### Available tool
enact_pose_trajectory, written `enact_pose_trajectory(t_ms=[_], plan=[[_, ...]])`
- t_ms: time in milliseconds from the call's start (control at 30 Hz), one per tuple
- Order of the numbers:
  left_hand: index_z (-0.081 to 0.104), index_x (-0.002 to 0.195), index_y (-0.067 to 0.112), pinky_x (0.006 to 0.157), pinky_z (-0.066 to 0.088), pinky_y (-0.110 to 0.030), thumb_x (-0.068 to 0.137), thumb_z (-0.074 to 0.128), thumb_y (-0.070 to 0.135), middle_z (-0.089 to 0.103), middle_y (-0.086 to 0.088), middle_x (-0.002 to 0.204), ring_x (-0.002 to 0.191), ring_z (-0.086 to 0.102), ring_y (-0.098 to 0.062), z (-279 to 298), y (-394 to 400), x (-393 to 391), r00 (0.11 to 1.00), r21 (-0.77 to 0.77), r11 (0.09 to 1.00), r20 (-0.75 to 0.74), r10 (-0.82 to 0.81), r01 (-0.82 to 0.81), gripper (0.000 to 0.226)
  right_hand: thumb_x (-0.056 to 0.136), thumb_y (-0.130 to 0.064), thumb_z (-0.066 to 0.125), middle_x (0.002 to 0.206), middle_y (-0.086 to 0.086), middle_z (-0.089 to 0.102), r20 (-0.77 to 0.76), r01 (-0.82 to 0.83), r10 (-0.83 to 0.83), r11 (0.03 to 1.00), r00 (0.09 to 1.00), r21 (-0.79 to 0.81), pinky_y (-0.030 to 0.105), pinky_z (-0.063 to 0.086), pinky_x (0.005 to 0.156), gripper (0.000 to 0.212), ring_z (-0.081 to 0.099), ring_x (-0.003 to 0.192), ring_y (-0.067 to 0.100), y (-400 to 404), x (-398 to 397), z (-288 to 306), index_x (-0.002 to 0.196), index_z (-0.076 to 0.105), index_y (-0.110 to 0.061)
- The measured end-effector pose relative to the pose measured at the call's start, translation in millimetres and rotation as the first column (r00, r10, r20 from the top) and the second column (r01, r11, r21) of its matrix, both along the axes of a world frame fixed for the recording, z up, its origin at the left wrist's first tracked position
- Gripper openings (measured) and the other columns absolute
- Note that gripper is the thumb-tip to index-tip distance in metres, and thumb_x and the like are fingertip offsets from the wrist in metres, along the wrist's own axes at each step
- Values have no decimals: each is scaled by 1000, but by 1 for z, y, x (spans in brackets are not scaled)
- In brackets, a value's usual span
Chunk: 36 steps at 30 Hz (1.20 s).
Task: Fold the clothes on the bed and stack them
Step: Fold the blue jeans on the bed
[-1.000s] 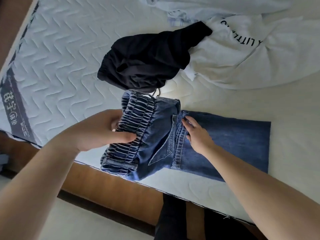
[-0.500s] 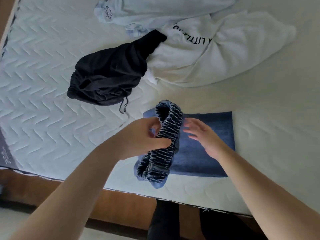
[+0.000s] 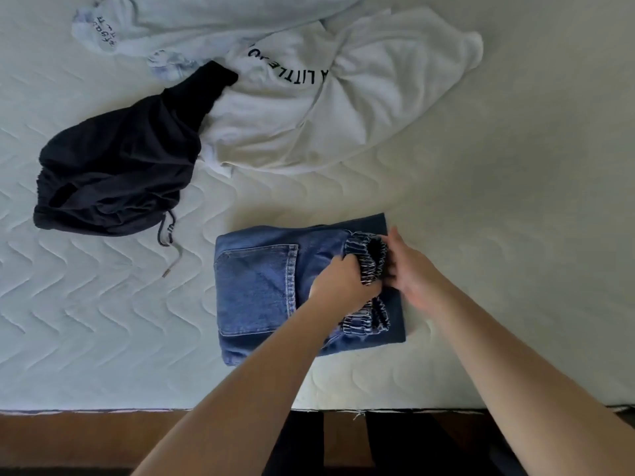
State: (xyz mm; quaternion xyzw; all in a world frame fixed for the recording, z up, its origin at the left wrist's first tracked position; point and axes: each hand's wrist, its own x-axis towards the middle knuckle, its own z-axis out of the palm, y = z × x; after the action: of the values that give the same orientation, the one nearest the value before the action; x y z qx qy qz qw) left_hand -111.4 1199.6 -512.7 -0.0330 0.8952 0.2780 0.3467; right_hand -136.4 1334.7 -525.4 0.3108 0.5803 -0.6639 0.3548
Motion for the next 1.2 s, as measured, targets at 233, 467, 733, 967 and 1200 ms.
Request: enact_pose_trajectory(t_ms=[233, 467, 733, 967, 1200], plan=[[55, 132, 22, 97, 33, -18, 95, 58, 29, 56, 4, 133, 119, 53, -12, -14, -57, 2, 995, 168, 986, -101, 1, 16, 37, 82, -56, 67, 107, -11, 64, -198, -218, 319, 886, 927, 410, 19, 43, 68, 55, 61, 90, 3, -7, 6, -17, 125, 49, -26], [43, 142, 24, 110, 26, -46, 95, 54, 47, 50, -3, 139, 129, 43, -27, -27, -119, -35, 954, -150, 986, -276, -114, 75, 54, 91, -28, 66, 107, -5, 70, -197, -230, 275, 947, 941, 224, 31, 50, 84, 26, 66, 100, 15, 11, 0, -41, 116, 60, -24], [58, 116, 17, 99, 32, -42, 93, 53, 49, 59, 0, 113, 107, 50, -24, -39, -139, -58, 919, -182, 951, -266, -291, 248, 40, 86, -34, 72, 103, -7, 66, -206, -186, 307, 869, 929, 458, 24, 48, 76, 40, 65, 92, 11, 17, 5, -50, 117, 55, -16], [57, 120, 18, 97, 34, -40, 99, 47, 43, 60, 1, 118, 112, 51, -24, -45, -142, -55, 903, -181, 937, -263, -340, 300, 34, 85, -60, 60, 94, -21, 60, -186, -81, 240, 792, 953, 606, 13, 41, 60, 54, 60, 81, -3, -11, 51, -35, 123, 44, -27], [64, 99, 13, 88, 37, -41, 103, 42, 32, 69, -3, 90, 86, 58, -28, -46, -144, -49, 836, -252, 939, -441, -328, 236, 29, 96, -47, 51, 140, -6, 51, -242, -272, 428, 829, 871, 488, 33, 40, 106, 61, 49, 128, 16, -7, 46, -44, 147, 35, -19]])
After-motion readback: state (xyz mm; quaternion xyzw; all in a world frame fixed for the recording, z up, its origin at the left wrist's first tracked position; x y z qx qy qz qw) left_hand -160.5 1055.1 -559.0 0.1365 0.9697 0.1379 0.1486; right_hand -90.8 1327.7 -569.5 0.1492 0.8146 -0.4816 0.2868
